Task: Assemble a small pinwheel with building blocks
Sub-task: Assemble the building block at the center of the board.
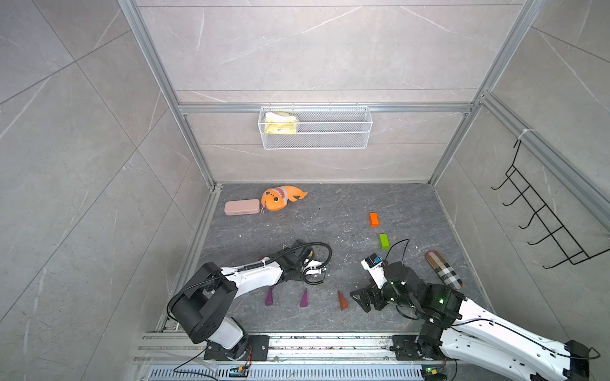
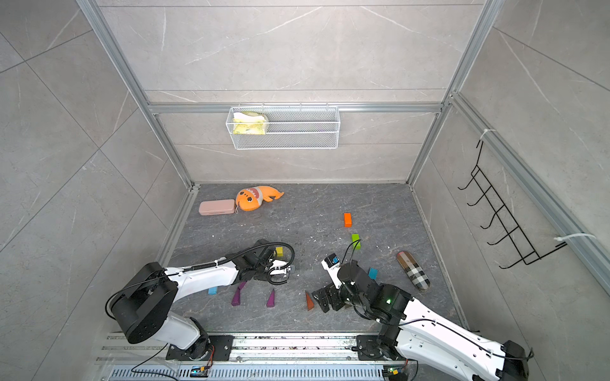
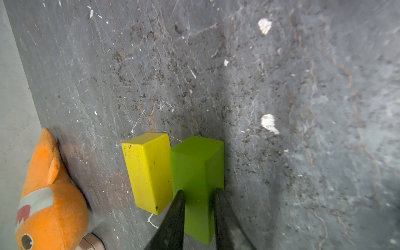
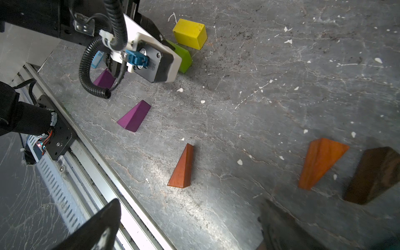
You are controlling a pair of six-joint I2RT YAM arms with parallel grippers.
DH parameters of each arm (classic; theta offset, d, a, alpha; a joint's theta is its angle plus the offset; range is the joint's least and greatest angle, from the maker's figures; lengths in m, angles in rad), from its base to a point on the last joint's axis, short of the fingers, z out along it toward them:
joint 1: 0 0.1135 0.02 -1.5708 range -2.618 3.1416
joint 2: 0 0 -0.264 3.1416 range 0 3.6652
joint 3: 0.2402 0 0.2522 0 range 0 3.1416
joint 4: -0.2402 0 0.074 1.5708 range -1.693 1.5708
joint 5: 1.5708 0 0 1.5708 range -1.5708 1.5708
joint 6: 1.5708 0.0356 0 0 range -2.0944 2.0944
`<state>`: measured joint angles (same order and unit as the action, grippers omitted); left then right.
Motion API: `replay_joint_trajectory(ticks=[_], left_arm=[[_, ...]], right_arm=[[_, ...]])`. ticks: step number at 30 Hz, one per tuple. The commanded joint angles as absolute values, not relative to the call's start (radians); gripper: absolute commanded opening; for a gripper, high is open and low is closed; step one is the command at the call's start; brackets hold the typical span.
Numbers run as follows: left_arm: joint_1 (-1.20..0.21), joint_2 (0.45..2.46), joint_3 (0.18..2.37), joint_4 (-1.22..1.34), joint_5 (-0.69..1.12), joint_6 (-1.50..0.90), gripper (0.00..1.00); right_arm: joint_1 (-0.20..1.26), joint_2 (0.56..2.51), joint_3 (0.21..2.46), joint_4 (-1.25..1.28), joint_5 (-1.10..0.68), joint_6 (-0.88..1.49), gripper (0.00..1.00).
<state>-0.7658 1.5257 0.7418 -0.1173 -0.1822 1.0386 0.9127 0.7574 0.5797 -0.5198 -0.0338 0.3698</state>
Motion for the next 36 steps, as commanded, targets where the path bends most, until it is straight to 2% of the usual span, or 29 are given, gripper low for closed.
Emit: replay_joint_trajectory(ticks=[1, 29, 33, 36], left_arm=[[-0.769, 1.553, 0.748, -0.116, -0.194, 1.057, 0.24], [-0.755, 1.614, 0.795, -0.130, -0.245, 1.025, 0.21], [-0.756, 1.593, 0.792, -0.125, -0.238, 1.017, 0.22], [-0.755, 1.542, 0.776, -0.106, -0.207, 0.999, 0.26]], right_arm=[[0.919, 0.750, 0.569, -0.504, -0.028, 0.356, 1.00], [0.918, 0.749, 0.568, -0.502, -0.026, 0.356, 1.00], [0.919, 0.749, 0.568, -0.502, -0.027, 0.356, 1.00], [0.919, 0.746, 0.568, -0.502, -0.025, 0.357, 1.00]])
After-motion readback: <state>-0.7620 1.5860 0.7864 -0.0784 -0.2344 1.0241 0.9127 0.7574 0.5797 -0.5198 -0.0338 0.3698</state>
